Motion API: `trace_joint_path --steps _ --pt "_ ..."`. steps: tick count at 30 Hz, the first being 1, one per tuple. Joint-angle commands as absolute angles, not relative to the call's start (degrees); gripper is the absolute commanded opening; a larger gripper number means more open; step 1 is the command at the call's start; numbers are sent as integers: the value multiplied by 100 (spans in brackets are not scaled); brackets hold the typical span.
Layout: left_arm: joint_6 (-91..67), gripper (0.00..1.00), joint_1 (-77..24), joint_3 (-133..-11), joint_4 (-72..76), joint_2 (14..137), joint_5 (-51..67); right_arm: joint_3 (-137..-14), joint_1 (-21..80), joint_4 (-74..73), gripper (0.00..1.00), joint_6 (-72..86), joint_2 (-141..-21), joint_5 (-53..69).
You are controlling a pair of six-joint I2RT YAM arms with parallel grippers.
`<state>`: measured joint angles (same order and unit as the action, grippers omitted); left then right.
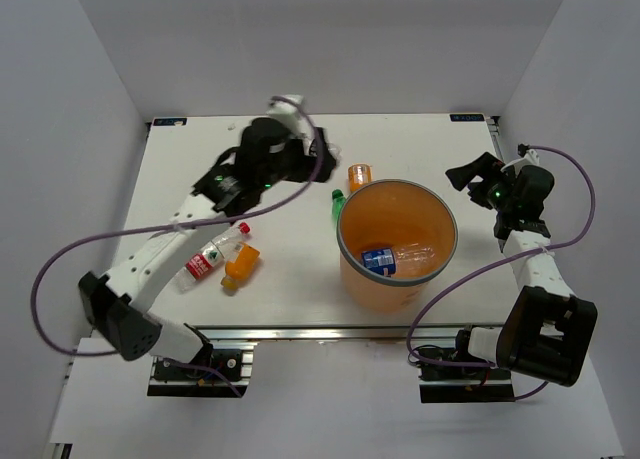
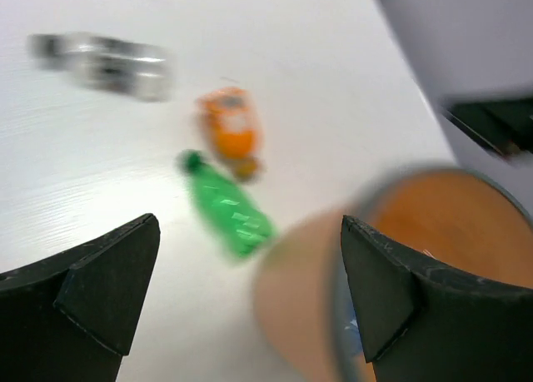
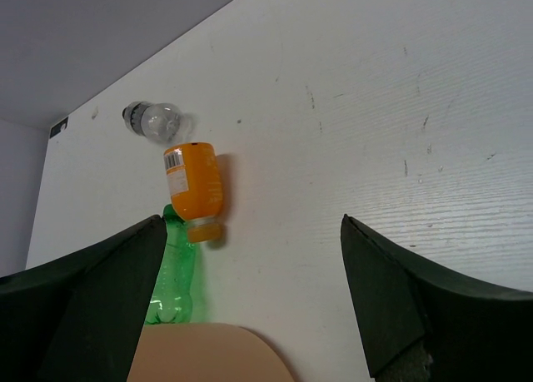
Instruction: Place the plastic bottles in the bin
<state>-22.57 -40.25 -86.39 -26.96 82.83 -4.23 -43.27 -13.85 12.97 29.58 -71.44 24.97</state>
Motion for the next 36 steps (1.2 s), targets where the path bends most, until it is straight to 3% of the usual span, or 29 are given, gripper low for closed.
trace_joint_path --steps 1,4,9,15,27,36 --pt "-2636 98 -2868 -7930 -3006 7604 -1362 -4412 -1406 1319 89 2830 -7198 2312" --pt "-3101 98 -2637 -6667 -2971 7155 -2196 -4491 -1415 1222 89 2743 -7303 2425" --pt "-3629 98 -2418 -5479 -3110 6768 -2390 -4623 -1415 1003 89 2620 -7435 2286" --pt "-4324 98 -2408 -4756 -3323 6785 -3261 -5062 -1415 247 89 2118 -7576 1943" --pt "-4271 98 -2408 -3420 -2199 6610 -1654 -5142 -1415 290 89 2223 -7954 2470" --pt "-4315 98 -2408 -3348 -2179 6706 -1213 -5098 -1415 404 89 2294 -8007 2593"
